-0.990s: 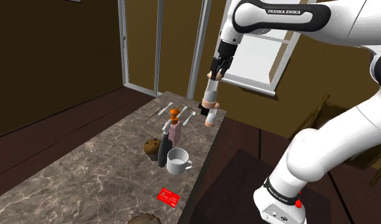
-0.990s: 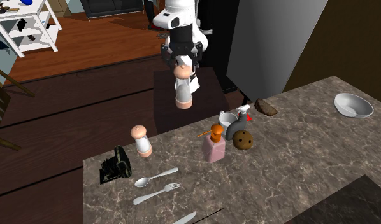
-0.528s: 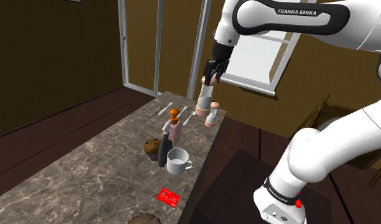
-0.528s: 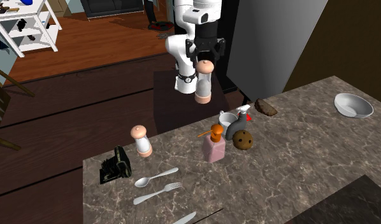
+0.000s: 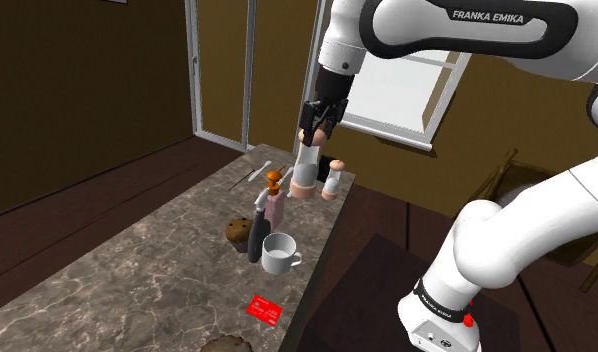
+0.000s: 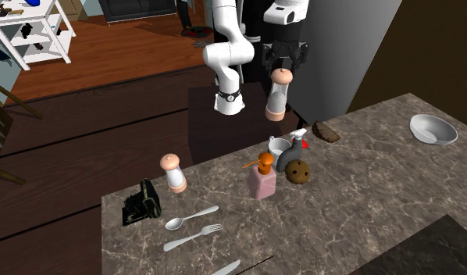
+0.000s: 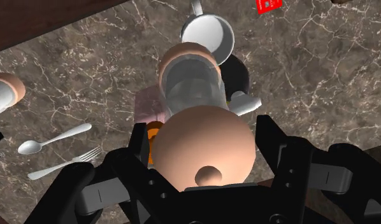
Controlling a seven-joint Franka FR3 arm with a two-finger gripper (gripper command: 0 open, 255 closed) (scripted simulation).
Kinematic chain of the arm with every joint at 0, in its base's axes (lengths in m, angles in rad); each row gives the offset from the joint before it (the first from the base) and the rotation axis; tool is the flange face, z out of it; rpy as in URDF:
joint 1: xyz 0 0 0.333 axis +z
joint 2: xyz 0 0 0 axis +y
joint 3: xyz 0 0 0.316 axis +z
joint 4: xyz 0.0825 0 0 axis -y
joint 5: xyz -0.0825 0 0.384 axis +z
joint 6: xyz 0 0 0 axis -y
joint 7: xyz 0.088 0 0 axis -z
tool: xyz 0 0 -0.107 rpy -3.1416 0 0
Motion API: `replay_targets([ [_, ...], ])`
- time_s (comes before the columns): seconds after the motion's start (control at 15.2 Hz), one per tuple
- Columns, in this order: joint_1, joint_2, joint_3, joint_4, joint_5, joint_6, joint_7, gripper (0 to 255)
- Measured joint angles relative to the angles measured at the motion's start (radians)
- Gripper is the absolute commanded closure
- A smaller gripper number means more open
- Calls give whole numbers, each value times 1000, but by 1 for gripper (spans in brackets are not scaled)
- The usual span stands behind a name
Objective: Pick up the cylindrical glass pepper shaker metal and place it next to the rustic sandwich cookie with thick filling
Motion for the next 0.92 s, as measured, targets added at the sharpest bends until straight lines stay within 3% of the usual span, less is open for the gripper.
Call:
replay_targets([
  [0.33, 38, 16, 96, 25, 30, -5, 125, 255],
  [0.92, 85, 149, 280, 161, 35, -1, 361, 255],
])
